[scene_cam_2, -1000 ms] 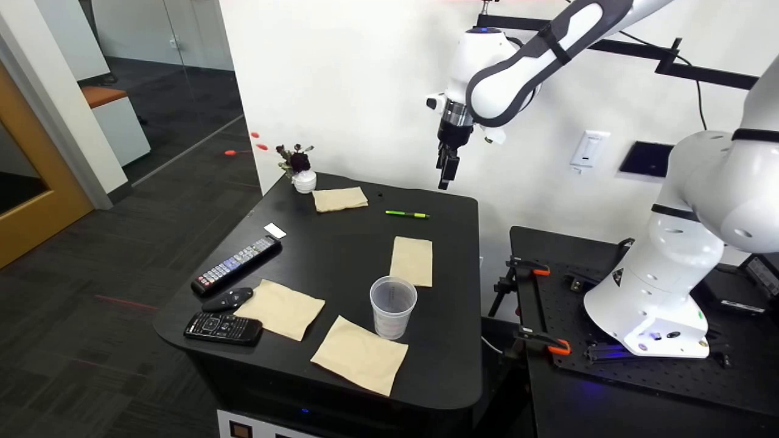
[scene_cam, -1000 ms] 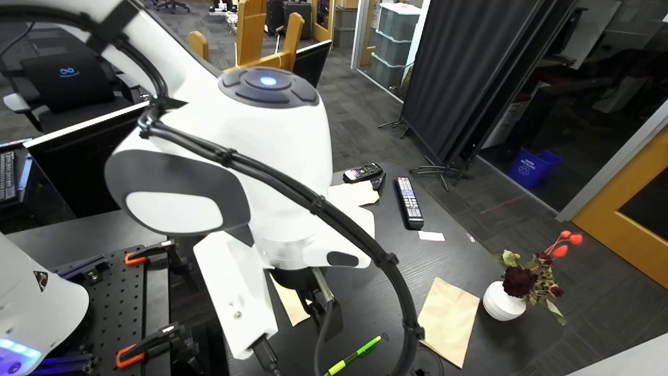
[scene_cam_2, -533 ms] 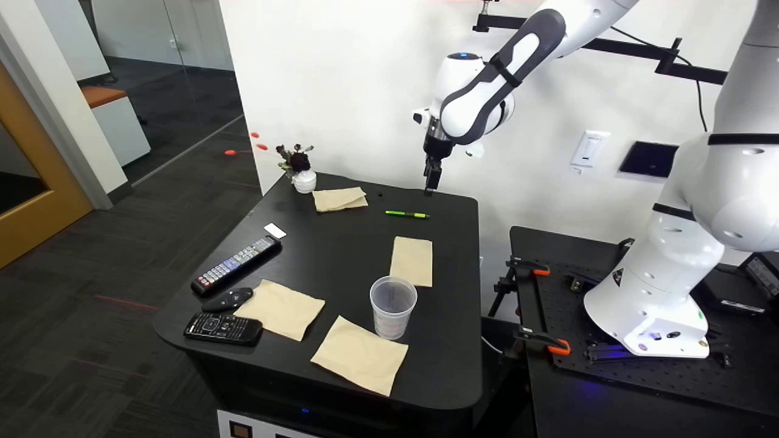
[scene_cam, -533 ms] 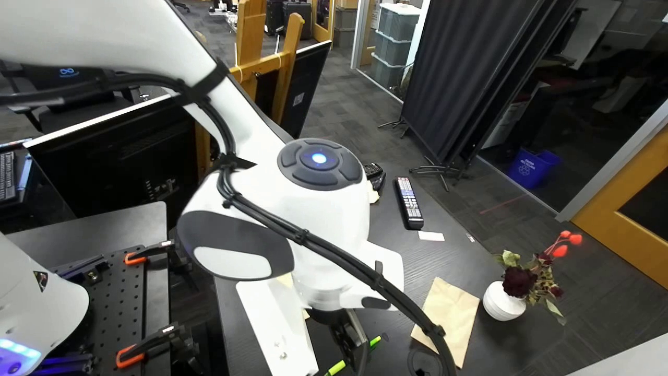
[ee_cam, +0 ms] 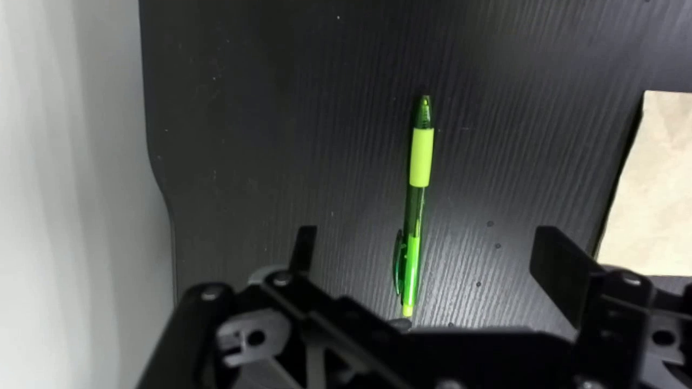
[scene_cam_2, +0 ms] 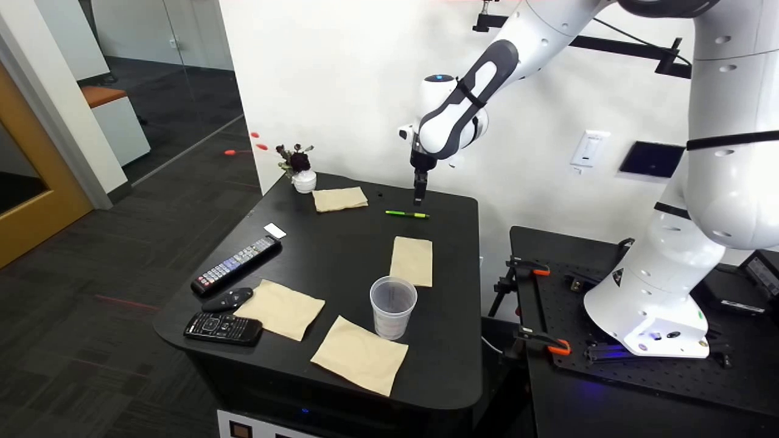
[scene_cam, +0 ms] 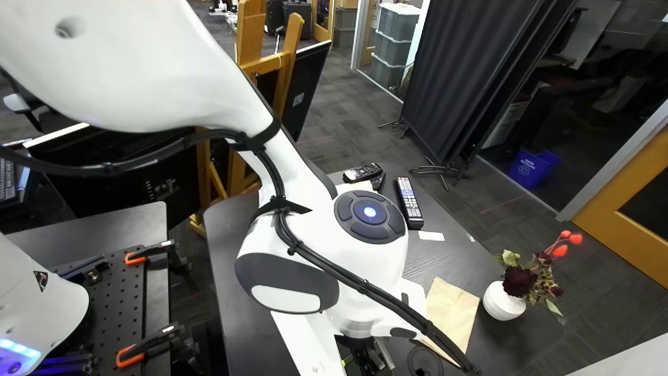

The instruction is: Put the pen in the cup

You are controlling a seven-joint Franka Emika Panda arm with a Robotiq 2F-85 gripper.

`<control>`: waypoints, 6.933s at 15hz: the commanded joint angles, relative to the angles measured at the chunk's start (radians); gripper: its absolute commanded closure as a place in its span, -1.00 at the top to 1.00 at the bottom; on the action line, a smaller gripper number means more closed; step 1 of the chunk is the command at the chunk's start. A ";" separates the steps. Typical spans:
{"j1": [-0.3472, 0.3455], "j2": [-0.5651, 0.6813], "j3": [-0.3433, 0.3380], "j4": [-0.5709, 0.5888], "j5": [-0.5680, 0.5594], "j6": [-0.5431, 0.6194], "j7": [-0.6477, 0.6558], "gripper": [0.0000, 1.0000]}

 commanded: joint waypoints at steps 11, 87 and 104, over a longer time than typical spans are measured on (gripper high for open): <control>-0.029 0.146 0.037 0.130 -0.077 0.007 0.101 1.00; 0.241 -0.373 0.154 -0.100 1.269 -0.426 -1.306 -0.94; 0.244 -0.298 0.102 -0.131 1.483 -0.817 -1.762 -0.94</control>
